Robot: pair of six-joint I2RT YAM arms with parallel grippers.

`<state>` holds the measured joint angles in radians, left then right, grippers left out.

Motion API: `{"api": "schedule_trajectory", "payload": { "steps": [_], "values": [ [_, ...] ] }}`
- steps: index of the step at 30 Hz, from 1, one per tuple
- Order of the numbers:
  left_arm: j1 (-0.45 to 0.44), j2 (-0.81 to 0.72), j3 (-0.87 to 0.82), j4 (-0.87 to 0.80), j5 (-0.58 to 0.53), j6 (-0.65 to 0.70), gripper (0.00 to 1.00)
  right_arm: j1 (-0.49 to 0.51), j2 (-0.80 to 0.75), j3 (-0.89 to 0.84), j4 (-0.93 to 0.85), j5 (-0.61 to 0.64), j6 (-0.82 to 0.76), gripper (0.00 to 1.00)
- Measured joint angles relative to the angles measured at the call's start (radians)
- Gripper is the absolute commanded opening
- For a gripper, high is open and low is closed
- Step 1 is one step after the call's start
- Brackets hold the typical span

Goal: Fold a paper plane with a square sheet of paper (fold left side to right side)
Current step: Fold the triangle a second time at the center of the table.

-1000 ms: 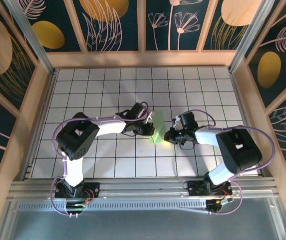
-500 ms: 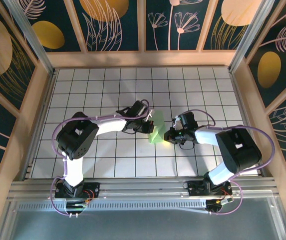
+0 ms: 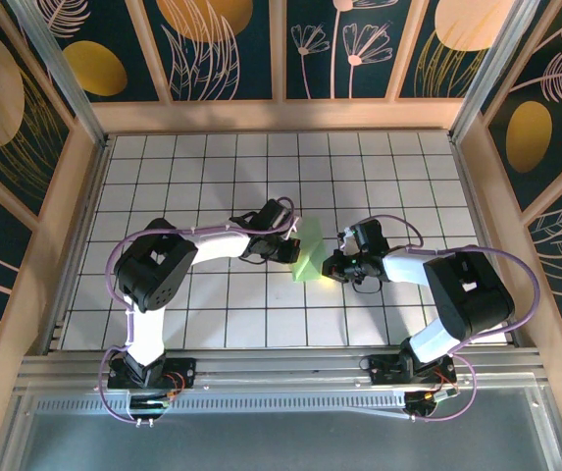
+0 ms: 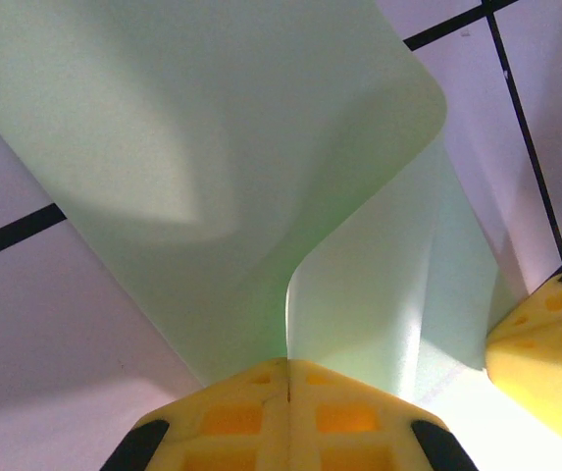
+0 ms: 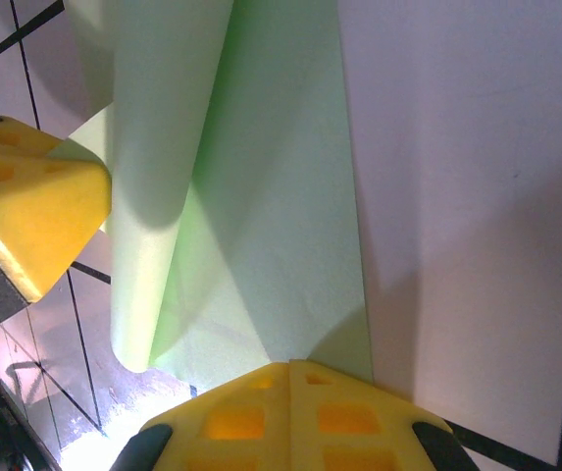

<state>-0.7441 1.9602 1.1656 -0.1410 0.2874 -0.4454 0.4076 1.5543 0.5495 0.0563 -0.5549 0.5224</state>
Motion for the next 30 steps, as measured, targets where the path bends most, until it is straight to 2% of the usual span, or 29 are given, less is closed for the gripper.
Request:
{"api": "schedule_trajectory", "payload": {
  "steps": [30],
  "values": [
    [0.000, 0.016, 0.017, -0.020, -0.039, 0.012, 0.00, 0.000, 0.007, 0.000, 0.008, -0.010, 0.000, 0.00]
  ]
}}
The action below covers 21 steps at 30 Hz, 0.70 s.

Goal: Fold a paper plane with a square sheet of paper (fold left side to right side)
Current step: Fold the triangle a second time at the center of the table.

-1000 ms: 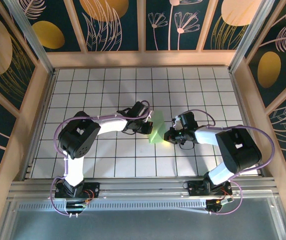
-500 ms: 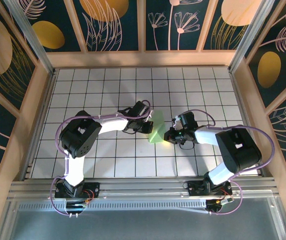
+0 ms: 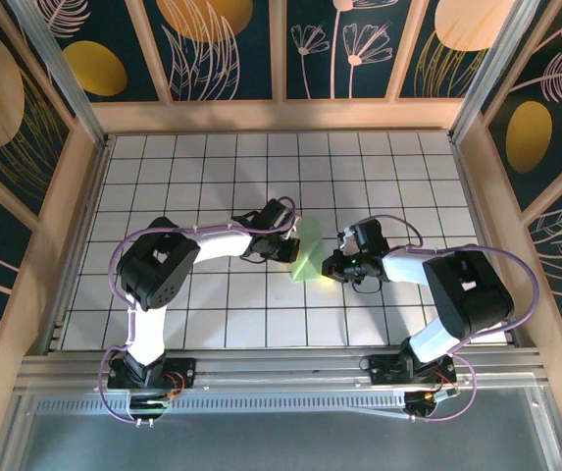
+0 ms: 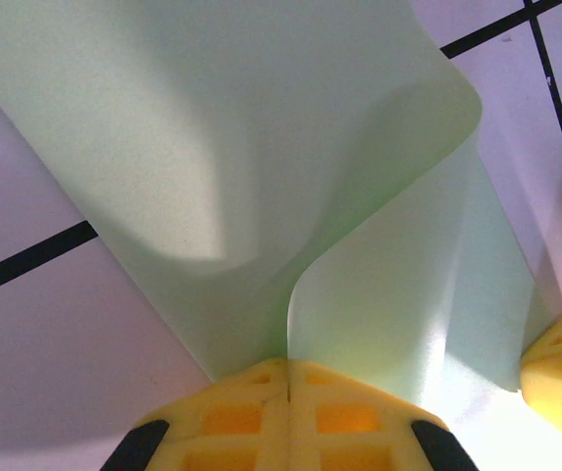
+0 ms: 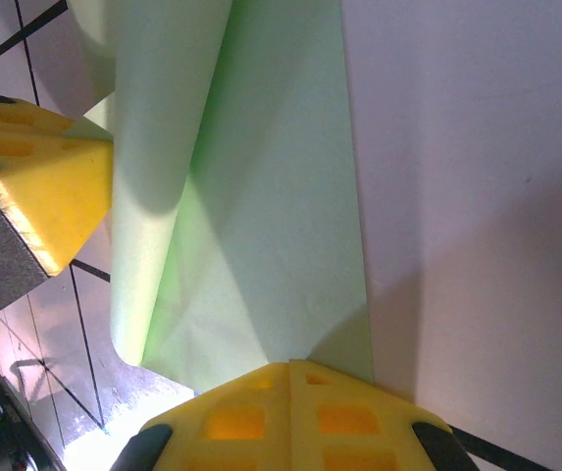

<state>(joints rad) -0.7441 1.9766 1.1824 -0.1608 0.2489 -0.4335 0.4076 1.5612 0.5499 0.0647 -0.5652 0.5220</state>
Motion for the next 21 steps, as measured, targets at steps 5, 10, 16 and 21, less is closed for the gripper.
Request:
{"api": "schedule_trajectory", "payload": {
  "steps": [5, 10, 16, 21],
  "values": [
    [0.000, 0.000, 0.000, 0.000, 0.000, 0.000, 0.00, 0.000, 0.002, 0.002, 0.001, -0.002, 0.000, 0.00],
    [0.000, 0.000, 0.000, 0.000, 0.002, 0.000, 0.00, 0.000, 0.004, 0.002, 0.001, -0.004, 0.000, 0.00],
    [0.000, 0.005, 0.004, 0.001, 0.004, 0.000, 0.00, 0.000, -0.002, 0.004, -0.008, -0.004, 0.000, 0.00],
    [0.000, 0.007, 0.004, 0.003, 0.004, 0.000, 0.00, 0.000, -0.047, 0.005, -0.074, -0.004, -0.012, 0.00]
  ]
}}
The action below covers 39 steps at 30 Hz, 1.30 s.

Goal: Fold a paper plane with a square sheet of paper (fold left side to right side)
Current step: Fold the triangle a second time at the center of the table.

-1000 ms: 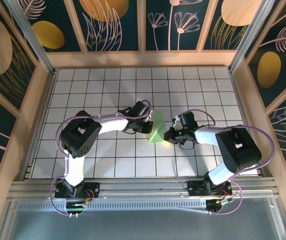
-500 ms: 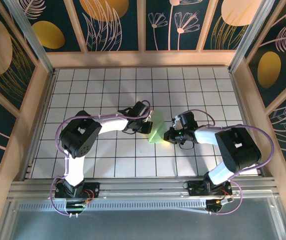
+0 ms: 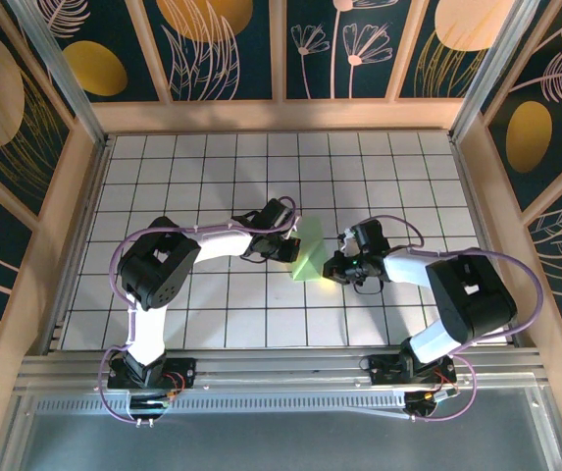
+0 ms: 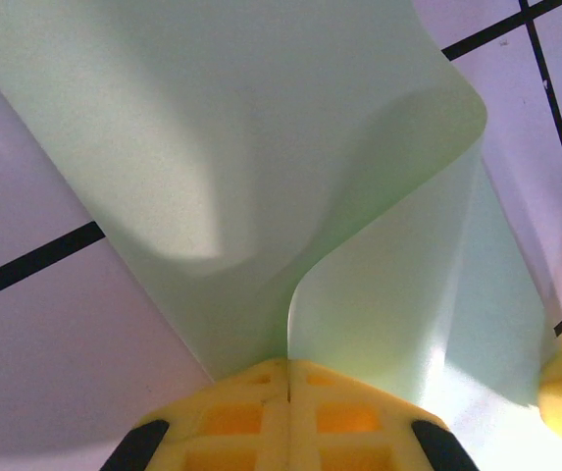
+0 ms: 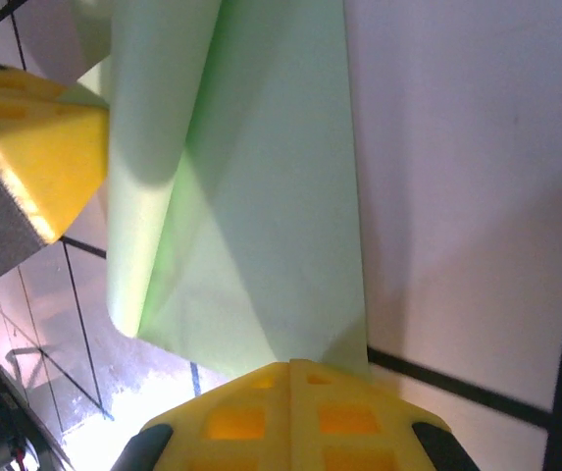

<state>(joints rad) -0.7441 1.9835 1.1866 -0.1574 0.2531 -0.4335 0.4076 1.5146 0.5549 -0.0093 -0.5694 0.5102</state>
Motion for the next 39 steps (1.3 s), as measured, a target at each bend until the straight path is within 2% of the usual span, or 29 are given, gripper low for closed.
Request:
{"api": "schedule_trajectory", "payload": {
  "steps": [8, 20, 39],
  "values": [
    [0.000, 0.000, 0.000, 0.000, 0.000, 0.000, 0.00, 0.000, -0.032, 0.002, 0.086, -0.032, 0.067, 0.00],
    [0.000, 0.003, 0.003, 0.000, 0.000, 0.004, 0.00, 0.031, 0.127, 0.099, 0.248, -0.035, 0.137, 0.00],
    [0.000, 0.004, 0.005, 0.000, -0.002, 0.008, 0.00, 0.046, 0.213, 0.131, 0.238, -0.021, 0.124, 0.00]
  ]
}}
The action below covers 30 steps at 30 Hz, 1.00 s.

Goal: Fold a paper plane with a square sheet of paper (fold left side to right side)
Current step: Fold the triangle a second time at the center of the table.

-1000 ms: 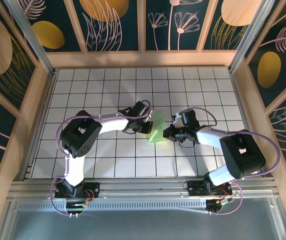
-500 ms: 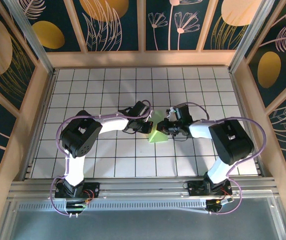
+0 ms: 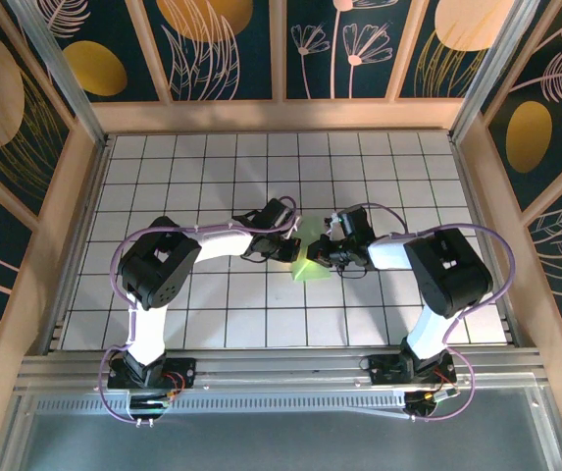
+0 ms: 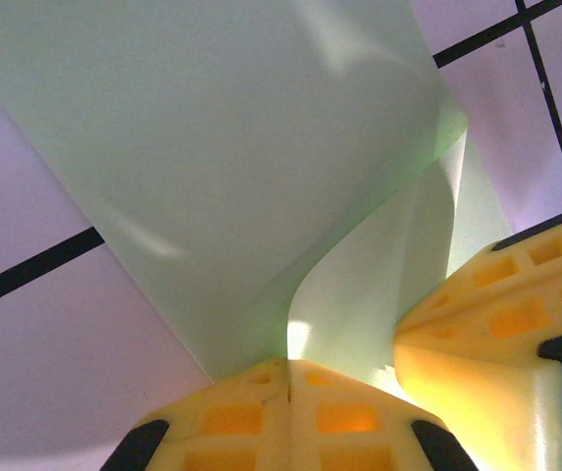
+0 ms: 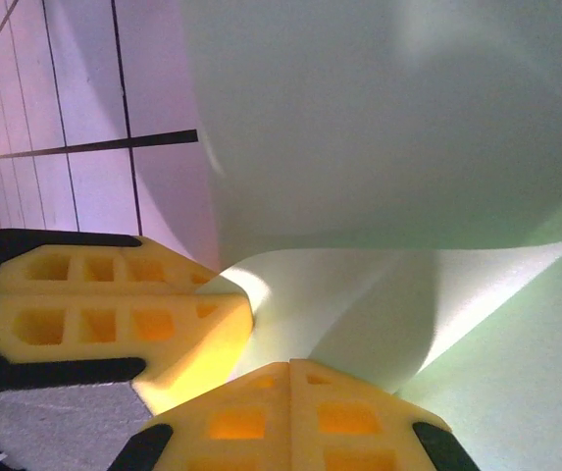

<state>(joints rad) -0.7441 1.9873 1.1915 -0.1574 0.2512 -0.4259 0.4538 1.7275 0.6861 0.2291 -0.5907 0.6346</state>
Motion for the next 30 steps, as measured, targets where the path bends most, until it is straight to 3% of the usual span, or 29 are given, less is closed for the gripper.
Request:
{"api": "schedule_trajectory", "payload": {
  "steps": [10, 22, 25, 30],
  "values": [
    [0.000, 0.000, 0.000, 0.000, -0.001, 0.000, 0.00, 0.000, 0.007, 0.001, -0.017, 0.023, -0.004, 0.00],
    [0.005, -0.013, 0.029, -0.016, -0.031, -0.014, 0.26, 0.001, 0.007, 0.001, -0.019, 0.026, -0.003, 0.00],
    [0.014, -0.058, 0.029, -0.034, -0.045, -0.020, 0.27, 0.001, 0.007, 0.001, -0.018, 0.026, -0.003, 0.00],
    [0.023, -0.188, -0.016, -0.019, -0.008, -0.065, 0.17, 0.001, 0.007, -0.002, -0.014, 0.026, 0.000, 0.00]
  ]
}}
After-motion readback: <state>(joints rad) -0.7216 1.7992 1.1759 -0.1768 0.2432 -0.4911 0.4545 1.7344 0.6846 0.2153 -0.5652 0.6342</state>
